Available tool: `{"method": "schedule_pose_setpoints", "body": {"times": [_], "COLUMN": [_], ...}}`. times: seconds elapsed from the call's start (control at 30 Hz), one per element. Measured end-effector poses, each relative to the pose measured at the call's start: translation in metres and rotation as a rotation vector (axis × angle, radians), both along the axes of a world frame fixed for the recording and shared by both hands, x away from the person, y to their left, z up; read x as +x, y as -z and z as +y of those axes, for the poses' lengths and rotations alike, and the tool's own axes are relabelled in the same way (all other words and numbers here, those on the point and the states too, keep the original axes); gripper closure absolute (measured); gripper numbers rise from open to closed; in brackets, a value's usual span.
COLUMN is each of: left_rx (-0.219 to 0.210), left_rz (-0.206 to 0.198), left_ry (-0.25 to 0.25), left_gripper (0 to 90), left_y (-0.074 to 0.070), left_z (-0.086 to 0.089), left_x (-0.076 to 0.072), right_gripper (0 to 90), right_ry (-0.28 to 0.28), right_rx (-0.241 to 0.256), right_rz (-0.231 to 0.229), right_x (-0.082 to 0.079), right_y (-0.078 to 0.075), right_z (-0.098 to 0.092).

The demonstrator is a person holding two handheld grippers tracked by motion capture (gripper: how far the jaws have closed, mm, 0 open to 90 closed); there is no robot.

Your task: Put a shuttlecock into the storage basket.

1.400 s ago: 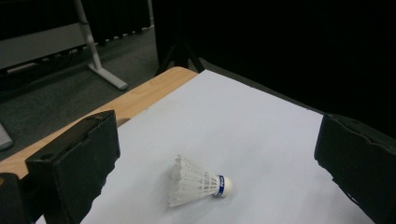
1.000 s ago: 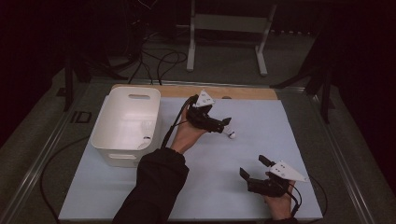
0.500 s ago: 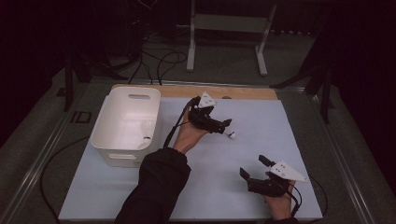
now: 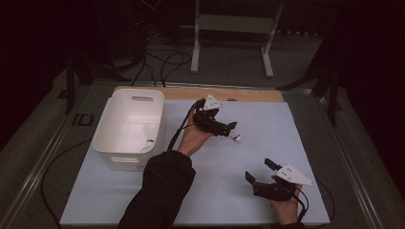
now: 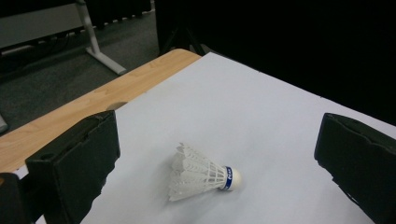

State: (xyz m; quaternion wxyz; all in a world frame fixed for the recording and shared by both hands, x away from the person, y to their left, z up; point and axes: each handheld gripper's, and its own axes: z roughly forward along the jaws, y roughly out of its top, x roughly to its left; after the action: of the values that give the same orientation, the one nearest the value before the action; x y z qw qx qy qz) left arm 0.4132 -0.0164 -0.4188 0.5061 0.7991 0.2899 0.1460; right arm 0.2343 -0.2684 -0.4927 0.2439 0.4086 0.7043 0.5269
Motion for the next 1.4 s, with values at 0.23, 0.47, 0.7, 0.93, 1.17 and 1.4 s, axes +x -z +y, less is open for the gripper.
{"method": "schedule_pose_setpoints", "body": {"times": [0.23,0.47,0.7,0.93,1.17,1.4], "left_rx": [0.019,0.018,0.025,0.036,0.044,0.046], "left_rz": [0.001,0.003,0.006,0.013,0.019,0.023], "left_ry": [0.006,0.006,0.003,0.006,-0.002,-0.003], "left_gripper": [1.0,1.0,1.0,1.0,1.0,1.0], "left_y": [0.005,0.007,0.01,0.015,0.018,0.021], "left_z": [-0.003,-0.004,-0.002,-0.004,-0.003,-0.003], "left_x": [0.001,0.003,0.005,0.008,0.011,0.012], "right_gripper": [8.1,8.1,8.1,8.1,8.1,8.1], "right_ry": [0.001,0.002,0.001,0.003,0.002,0.001], "right_rx": [0.001,0.001,0.0,-0.001,-0.001,-0.002], "right_rz": [0.002,0.0,0.001,-0.001,0.0,-0.001], "right_x": [0.0,0.0,0.0,0.0,0.0,0.0], "right_y": [0.0,0.0,0.0,0.0,0.0,0.0], "right_z": [0.0,0.0,-0.001,-0.001,-0.001,-0.001]}}
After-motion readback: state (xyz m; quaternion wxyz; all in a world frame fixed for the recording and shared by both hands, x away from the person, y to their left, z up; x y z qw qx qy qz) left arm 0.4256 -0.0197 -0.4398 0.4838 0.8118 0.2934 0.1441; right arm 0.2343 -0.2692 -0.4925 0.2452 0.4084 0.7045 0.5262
